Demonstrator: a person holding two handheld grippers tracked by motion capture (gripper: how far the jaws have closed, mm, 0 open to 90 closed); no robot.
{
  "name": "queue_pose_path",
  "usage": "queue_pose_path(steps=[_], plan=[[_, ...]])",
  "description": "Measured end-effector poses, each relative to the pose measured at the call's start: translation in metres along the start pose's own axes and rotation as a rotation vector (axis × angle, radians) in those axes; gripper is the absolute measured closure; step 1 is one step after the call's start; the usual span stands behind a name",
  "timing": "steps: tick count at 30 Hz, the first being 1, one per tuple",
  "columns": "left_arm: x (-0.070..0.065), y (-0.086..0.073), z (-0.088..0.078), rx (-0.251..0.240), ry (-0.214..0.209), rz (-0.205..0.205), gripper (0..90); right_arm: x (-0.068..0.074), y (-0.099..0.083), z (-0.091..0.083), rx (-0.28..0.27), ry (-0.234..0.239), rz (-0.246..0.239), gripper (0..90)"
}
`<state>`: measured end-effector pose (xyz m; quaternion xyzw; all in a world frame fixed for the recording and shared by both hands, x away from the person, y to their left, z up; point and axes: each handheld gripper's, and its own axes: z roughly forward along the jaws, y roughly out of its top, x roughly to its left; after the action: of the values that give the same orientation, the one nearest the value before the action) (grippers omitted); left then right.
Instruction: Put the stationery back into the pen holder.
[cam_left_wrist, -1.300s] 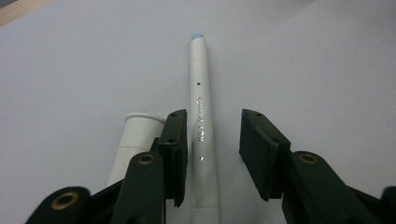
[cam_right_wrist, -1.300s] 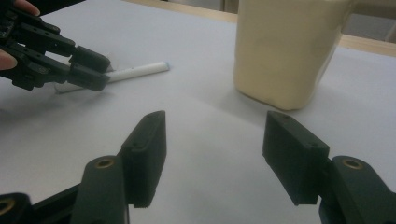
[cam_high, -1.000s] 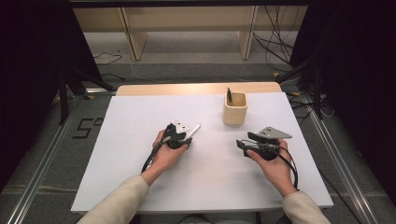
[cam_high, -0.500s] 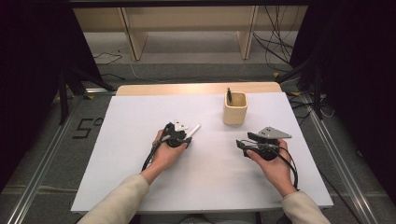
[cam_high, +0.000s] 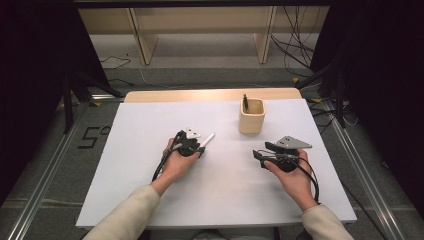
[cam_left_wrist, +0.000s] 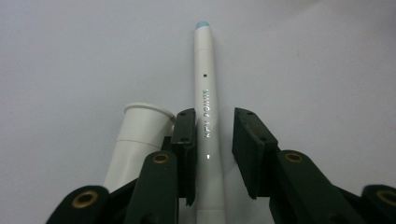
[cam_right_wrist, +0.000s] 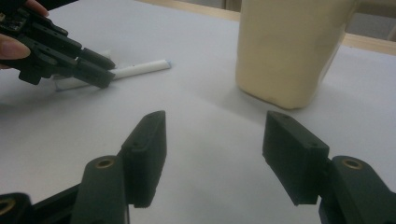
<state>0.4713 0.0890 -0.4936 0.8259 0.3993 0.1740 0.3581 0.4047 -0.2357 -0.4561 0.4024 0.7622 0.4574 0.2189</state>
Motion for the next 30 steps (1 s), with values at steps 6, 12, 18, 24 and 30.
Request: queue_pose_path(steps=[6, 12, 18, 24, 30], plan=[[0.0008, 0.0007, 0.0, 0.008, 0.002, -0.006, 71.8, 0.0002, -0.0001, 0.0002, 0.002, 0.0, 0.001, 40.7], [0.0021, 0.0008, 0.0001, 0.008, 0.001, -0.018, 74.0, 0.0002, -0.0002, 0.0001, 0.002, 0.0, 0.001, 40.7], [0.0016, 0.0009, 0.0002, 0.008, 0.007, -0.013, 75.5, 0.0002, -0.0004, 0.0005, 0.004, 0.001, -0.001, 40.7], [-0.0006, 0.0011, 0.0003, 0.012, 0.021, -0.007, 77.4, 0.0003, -0.0005, 0.0007, 0.005, 0.001, -0.001, 40.7], [-0.0027, 0.0011, 0.0007, 0.008, 0.033, -0.02, 78.0, 0.0001, -0.0008, 0.001, 0.007, 0.004, 0.002, 40.7]])
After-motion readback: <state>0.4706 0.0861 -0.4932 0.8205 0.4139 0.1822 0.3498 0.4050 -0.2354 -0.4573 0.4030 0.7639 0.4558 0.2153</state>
